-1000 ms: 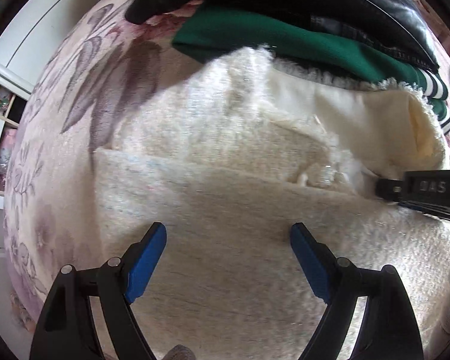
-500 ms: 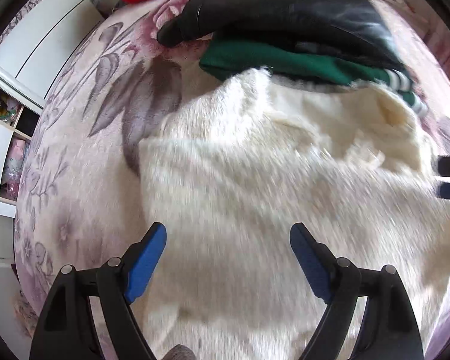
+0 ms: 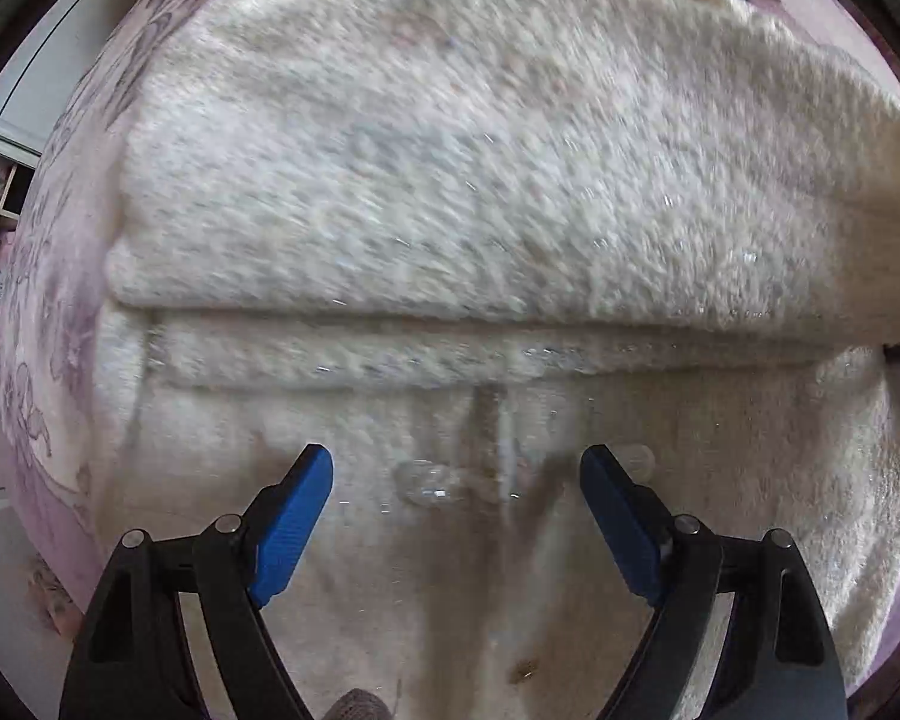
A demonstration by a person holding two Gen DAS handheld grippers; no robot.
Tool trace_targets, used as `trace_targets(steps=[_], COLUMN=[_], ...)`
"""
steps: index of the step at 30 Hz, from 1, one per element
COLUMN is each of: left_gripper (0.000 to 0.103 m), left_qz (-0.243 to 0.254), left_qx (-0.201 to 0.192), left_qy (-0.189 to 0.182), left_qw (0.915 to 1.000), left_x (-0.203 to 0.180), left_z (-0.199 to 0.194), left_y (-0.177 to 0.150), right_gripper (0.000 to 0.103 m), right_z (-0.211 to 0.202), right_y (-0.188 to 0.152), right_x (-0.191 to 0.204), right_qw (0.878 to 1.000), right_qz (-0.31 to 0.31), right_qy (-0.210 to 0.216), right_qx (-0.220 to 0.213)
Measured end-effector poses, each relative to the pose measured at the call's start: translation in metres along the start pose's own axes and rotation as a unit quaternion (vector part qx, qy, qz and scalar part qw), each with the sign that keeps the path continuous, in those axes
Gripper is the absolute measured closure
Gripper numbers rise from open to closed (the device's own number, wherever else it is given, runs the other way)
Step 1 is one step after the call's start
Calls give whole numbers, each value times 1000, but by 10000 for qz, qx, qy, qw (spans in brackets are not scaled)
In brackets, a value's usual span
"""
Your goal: Fold large clothes
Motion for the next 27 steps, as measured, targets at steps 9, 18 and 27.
trace_targets(steps=[9, 18, 27], left_gripper=[18, 0, 0], left_qz=[-268, -137, -946], left_qx=[-175, -144, -290], left_qy=[1568, 2240, 1084], left_qw=[9871, 9744, 9892], left_x=[112, 228, 254], left_z=[-37, 31, 40], left_y=[-9, 2, -16], right_gripper=[52, 49, 49], right_z=[-17, -20, -34], right_y=[17, -92, -179], right_x=[0, 6, -16], right_qw=[9972, 9911, 9818], right_qz=[746, 1321, 1887], right_qy=[44, 137, 224], right_qx=[-76, 48, 62])
Point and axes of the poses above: each gripper's, at about its wrist camera, not at the fingertips, and z roughly the way its jaws point, x to its left, y to its top, the point moved 6 cm from there along z, roughly the way its jaws point, and after that the axes turned 12 degrees about z, right-handed, at the moved point
